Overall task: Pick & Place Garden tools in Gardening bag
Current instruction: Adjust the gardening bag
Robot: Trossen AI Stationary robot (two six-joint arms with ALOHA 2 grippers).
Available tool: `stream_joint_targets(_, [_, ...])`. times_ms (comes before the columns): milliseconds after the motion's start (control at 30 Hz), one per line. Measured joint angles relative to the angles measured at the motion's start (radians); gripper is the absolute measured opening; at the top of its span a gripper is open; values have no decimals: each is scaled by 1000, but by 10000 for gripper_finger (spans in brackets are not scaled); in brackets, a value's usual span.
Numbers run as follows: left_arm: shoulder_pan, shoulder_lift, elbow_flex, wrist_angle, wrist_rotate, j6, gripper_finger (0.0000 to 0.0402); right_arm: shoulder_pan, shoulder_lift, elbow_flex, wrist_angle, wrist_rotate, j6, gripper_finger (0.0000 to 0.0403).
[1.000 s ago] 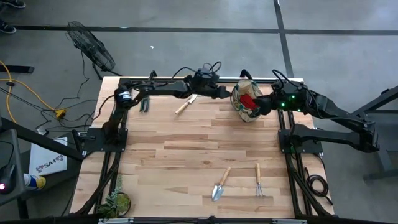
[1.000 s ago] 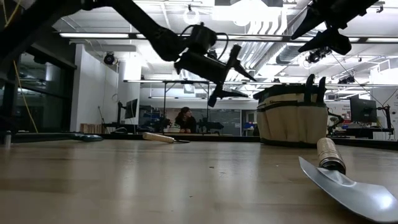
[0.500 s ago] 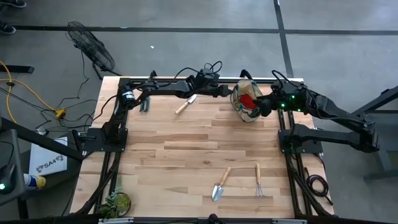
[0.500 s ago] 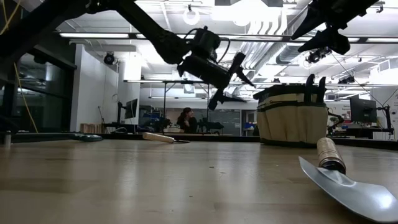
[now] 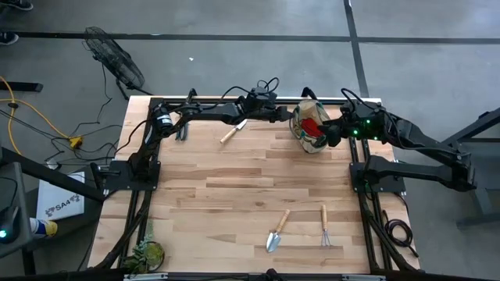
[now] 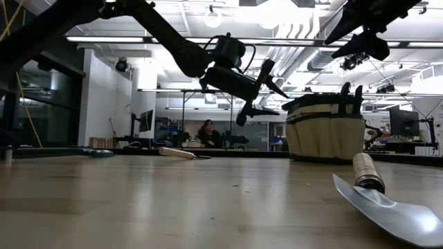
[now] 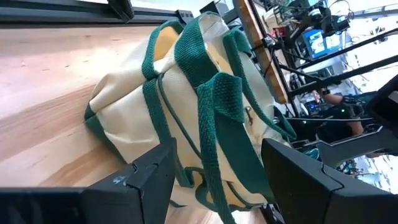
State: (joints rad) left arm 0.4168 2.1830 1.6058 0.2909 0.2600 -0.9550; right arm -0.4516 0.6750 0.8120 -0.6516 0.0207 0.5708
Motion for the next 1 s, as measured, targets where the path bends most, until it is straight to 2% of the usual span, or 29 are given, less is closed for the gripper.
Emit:
stream_joint_targets(433, [-15, 0, 0, -2, 19, 8, 230, 0, 0, 0, 0, 4, 1, 193])
stream_joint_targets(1000, [-42, 0, 0, -3, -7, 7, 230, 0, 0, 0, 1, 7, 8, 193])
